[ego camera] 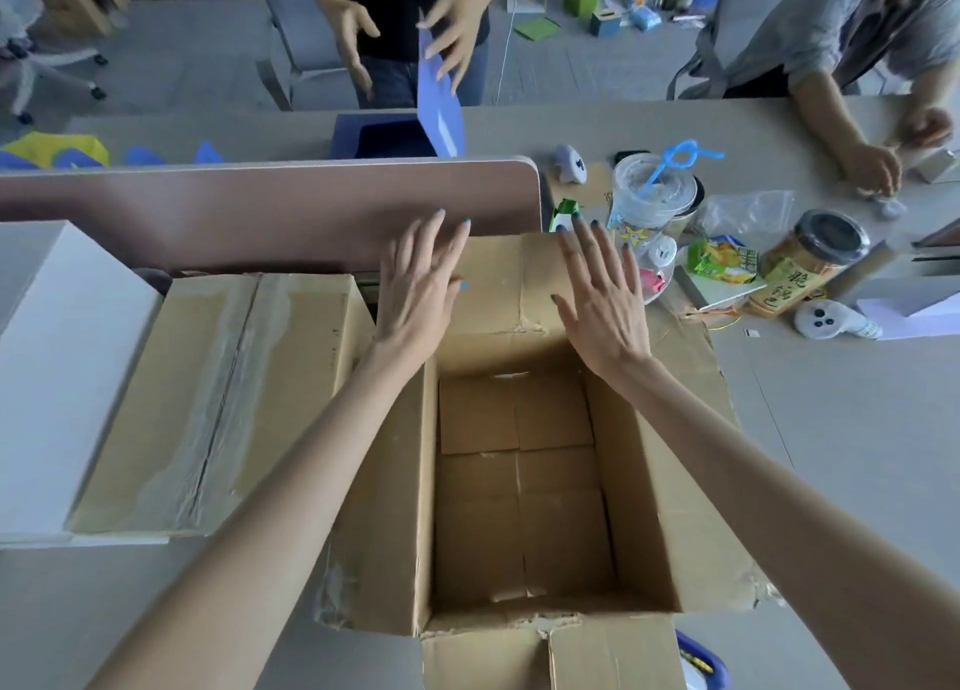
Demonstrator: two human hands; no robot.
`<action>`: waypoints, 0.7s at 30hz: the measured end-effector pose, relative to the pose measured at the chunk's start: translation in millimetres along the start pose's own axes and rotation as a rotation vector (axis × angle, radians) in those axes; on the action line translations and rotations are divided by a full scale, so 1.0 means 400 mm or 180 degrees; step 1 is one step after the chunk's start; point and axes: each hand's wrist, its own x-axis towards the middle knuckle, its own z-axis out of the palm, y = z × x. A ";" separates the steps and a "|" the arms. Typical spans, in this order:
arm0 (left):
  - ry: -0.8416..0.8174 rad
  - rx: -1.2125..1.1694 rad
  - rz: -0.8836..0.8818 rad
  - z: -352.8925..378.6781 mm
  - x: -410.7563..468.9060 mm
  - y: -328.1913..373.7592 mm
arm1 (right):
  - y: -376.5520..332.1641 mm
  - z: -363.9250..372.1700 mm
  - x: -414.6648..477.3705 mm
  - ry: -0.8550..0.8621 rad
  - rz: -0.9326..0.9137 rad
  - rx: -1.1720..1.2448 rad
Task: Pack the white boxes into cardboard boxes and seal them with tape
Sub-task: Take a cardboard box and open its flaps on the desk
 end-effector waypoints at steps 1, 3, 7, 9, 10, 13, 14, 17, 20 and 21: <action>-0.0059 -0.0077 -0.0063 0.022 -0.018 -0.002 | 0.003 0.009 -0.007 -0.0065 0.0045 0.0102; -0.0206 -0.0346 -0.0246 0.054 -0.042 0.000 | 0.009 0.022 -0.021 -0.0159 0.0150 0.0352; -0.0763 -0.0992 -0.0735 0.077 -0.089 0.018 | 0.017 0.039 -0.051 -0.0374 0.0165 0.0725; -0.1068 -0.0687 -0.0702 0.086 -0.122 0.025 | 0.018 0.046 -0.068 -0.0521 0.0145 0.0871; -0.1105 -0.0563 -0.0684 0.091 -0.135 0.023 | 0.017 0.049 -0.075 -0.0577 0.0130 0.0898; -0.1246 -0.0628 -0.0916 0.095 -0.156 0.009 | 0.008 0.054 -0.090 -0.0647 0.0029 0.0868; -0.1316 -0.0716 -0.1008 0.094 -0.162 0.003 | 0.003 0.056 -0.094 -0.0653 -0.0019 0.0845; -0.1292 -0.0665 -0.1067 0.086 -0.182 0.000 | -0.005 0.067 -0.100 -0.0692 -0.0173 0.0681; -0.1252 -0.0483 -0.1060 0.091 -0.198 -0.002 | -0.004 0.084 -0.112 -0.0735 -0.0290 0.0538; -0.1193 -0.0457 -0.1011 0.093 -0.202 -0.004 | -0.002 0.089 -0.116 -0.0733 -0.0332 0.0490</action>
